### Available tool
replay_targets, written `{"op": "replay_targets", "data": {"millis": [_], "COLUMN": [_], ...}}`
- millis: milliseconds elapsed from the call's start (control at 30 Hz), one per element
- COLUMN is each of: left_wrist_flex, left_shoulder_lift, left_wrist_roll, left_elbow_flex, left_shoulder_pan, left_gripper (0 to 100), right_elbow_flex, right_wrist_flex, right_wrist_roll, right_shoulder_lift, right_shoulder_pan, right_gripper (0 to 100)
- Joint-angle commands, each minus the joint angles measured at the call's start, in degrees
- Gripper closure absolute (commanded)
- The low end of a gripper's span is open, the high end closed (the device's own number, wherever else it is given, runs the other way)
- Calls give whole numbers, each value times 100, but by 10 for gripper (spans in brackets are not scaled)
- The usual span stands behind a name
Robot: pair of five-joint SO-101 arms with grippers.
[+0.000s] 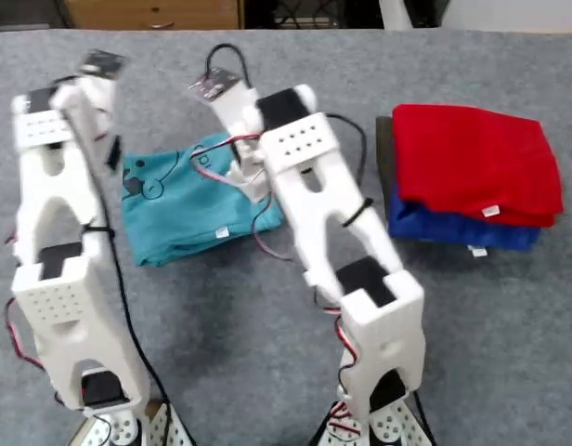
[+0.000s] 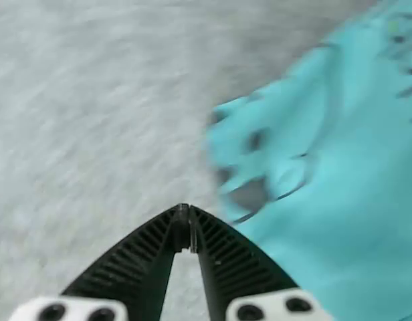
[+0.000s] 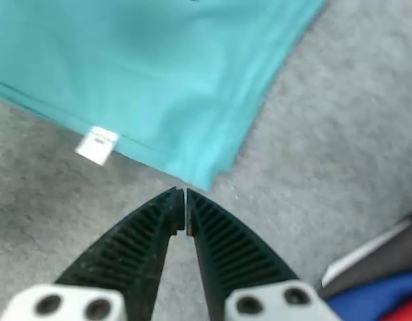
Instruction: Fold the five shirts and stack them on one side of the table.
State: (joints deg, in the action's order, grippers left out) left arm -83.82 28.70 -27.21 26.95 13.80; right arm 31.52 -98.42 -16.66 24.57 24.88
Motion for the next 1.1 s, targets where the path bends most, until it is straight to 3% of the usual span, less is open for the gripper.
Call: {"op": "replay_targets", "data": {"millis": [0,100,233,400,533,867,1067], "left_wrist_flex": [598,870,1389,1442,1442,642,668], "left_shoulder_lift": [132,527,993,1116,1046,1046,1099], "left_wrist_roll": [-35,-70,-70,-79,-79,-70,-70], "left_elbow_flex": [-259,-312,-303,-251,-303,171,242], "left_shoulder_pan": [-462,-426,145,708,699,365,426], "left_gripper": [971,971,971,971,971,971,971], "right_elbow_flex": [233,233,233,48,-22,-40,-40], "right_wrist_flex": [-141,-167,-246,-229,53,1855,1336], "right_wrist_roll": [62,62,62,70,176,1776,2040], "right_shoulder_lift": [-330,-330,-330,-321,-321,418,1859], "right_shoulder_pan": [-360,-563,-686,-615,-413,431,527], "right_gripper": [984,984,984,984,983,983,984]}}
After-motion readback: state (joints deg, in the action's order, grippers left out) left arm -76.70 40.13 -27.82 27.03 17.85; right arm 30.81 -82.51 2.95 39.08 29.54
